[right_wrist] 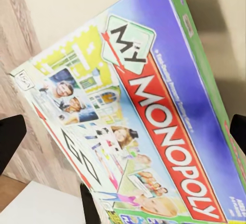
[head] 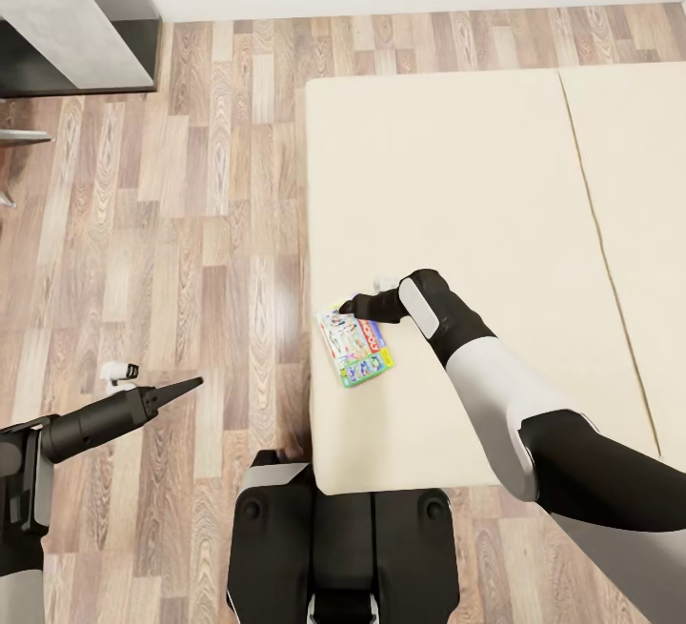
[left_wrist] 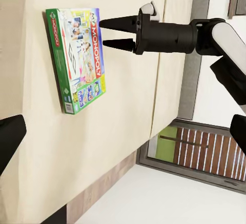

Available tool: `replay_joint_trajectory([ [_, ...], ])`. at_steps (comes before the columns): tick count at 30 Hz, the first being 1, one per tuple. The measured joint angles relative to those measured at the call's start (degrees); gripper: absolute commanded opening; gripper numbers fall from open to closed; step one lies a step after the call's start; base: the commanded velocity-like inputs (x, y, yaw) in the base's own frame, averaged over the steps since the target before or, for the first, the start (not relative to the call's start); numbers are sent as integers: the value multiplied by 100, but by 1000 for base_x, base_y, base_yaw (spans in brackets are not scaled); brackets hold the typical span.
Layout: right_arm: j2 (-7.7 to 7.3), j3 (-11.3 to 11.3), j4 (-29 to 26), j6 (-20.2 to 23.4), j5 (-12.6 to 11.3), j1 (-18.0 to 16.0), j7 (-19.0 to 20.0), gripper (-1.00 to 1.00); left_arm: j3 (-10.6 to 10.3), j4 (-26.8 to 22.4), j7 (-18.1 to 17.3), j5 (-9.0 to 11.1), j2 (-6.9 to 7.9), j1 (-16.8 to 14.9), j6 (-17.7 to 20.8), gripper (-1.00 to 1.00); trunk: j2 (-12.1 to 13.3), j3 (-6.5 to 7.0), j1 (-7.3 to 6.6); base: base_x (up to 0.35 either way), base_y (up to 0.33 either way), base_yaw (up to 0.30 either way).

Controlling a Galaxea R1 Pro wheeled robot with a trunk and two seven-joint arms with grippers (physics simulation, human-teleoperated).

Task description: Put all the toys in the child's room - the three board games (two on the bed and one on the table), the two jigsaw puzzles on the table, and the tennis ball on the table - inside the toy box on the table in the child's room.

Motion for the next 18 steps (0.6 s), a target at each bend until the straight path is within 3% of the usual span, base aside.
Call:
replay_joint_trajectory([
  [18, 0, 0, 0, 7, 0, 0, 0, 100, 9, 0, -1, 23, 9, 0, 0, 100, 0, 0, 0, 0, 47, 0],
])
